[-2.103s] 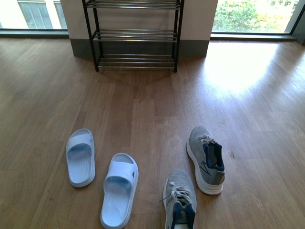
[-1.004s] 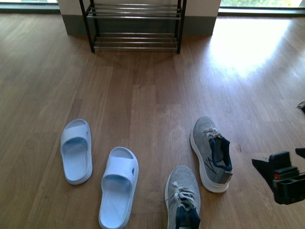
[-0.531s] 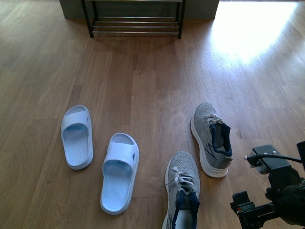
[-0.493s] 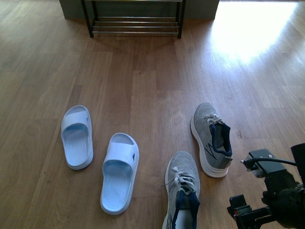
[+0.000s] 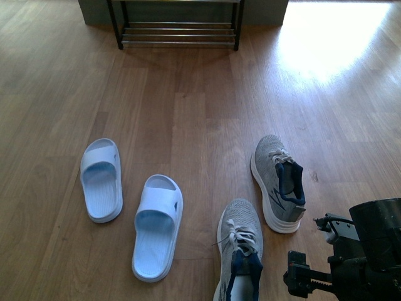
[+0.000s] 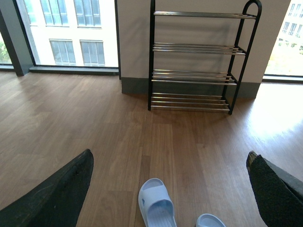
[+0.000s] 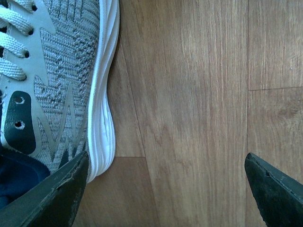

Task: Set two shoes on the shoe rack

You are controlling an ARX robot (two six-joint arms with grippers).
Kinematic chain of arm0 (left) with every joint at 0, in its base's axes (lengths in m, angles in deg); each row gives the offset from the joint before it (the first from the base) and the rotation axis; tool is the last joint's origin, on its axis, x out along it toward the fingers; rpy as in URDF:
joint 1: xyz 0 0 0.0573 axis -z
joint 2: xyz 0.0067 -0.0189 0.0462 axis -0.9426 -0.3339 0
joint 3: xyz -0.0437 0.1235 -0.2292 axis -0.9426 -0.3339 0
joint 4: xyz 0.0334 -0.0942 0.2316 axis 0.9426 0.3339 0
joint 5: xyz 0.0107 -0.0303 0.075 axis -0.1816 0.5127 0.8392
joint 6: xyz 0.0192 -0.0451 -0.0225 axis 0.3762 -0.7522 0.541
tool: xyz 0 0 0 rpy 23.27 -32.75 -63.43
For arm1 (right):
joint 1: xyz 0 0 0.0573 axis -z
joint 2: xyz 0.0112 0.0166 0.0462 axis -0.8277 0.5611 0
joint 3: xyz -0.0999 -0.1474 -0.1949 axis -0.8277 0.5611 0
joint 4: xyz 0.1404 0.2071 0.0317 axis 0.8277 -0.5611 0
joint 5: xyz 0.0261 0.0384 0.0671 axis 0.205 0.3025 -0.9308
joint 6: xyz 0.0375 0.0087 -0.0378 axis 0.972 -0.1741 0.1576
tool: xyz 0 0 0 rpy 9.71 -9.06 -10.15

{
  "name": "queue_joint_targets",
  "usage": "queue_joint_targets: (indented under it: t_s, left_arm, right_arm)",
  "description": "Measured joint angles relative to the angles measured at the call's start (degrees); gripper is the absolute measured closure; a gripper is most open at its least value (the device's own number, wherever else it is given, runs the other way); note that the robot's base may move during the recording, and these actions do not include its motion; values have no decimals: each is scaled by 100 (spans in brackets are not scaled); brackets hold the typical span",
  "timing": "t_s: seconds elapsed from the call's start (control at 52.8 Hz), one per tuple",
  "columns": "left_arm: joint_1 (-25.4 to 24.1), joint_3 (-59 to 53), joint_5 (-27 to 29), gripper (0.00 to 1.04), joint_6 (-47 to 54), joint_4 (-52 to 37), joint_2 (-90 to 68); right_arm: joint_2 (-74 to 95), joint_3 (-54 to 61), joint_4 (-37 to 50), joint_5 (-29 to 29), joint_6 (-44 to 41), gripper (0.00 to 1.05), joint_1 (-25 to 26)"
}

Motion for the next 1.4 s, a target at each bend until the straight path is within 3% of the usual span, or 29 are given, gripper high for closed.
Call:
queue_joint_targets:
  t_s: [0.531,0.815,1.156,1.402]
  left_arm:
    - [0,0,0,9,0,0,0]
    - [0,0,0,9,0,0,0]
    - [0,0,0,9,0,0,0]
    - [0,0,0,9,0,0,0]
  right_arm:
    - [28,50,-7,-868,269,9,-461]
    - [120,-107,208,-728,527,9,-791]
    - [608,-636,22,-444,549,9,-752]
    - [734,-817,-61,-758,190,9,-699]
